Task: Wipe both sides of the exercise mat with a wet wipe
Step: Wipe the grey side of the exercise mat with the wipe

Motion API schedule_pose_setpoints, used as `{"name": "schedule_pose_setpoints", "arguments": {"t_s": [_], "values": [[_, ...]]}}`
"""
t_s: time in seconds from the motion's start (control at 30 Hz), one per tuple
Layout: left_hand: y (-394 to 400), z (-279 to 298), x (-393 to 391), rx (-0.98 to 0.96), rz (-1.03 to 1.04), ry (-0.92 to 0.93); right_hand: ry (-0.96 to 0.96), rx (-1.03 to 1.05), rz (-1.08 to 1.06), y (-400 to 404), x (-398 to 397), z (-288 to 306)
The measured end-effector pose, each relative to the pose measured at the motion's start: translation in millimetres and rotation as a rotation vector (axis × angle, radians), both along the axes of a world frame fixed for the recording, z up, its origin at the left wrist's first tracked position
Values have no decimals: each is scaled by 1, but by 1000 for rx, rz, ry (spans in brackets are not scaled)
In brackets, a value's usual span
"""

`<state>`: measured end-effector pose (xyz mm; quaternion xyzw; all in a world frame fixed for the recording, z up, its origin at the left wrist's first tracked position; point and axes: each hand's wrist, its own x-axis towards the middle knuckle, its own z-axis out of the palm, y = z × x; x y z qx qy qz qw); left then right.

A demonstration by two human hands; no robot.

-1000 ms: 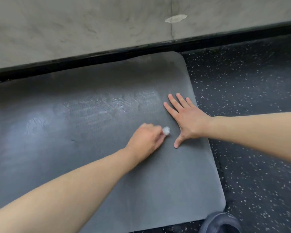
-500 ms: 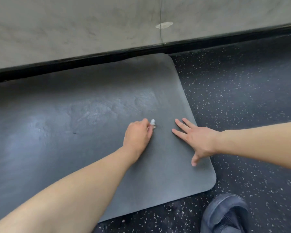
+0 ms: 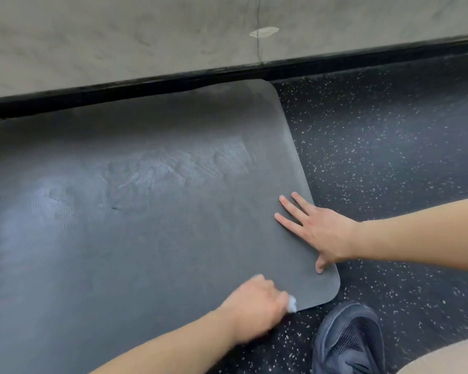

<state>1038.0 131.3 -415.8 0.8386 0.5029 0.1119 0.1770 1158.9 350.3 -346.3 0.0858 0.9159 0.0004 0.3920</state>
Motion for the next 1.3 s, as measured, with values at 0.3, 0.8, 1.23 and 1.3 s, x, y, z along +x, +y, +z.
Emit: {"name": "schedule_pose_setpoints", "arguments": {"t_s": [0.3, 0.8, 1.23, 1.3], "values": [[27, -6, 12, -10, 467, 17, 108, -49, 54, 28, 13, -12], [57, -1, 56, 23, 22, 61, 324, -226, 122, 81, -1, -5], [93, -5, 44, 70, 50, 68, 210, -104, -229, 104, -21, 0], [118, -11, 11, 128, 219, 73, 227, -77, -198, 105, -23, 3]]}}
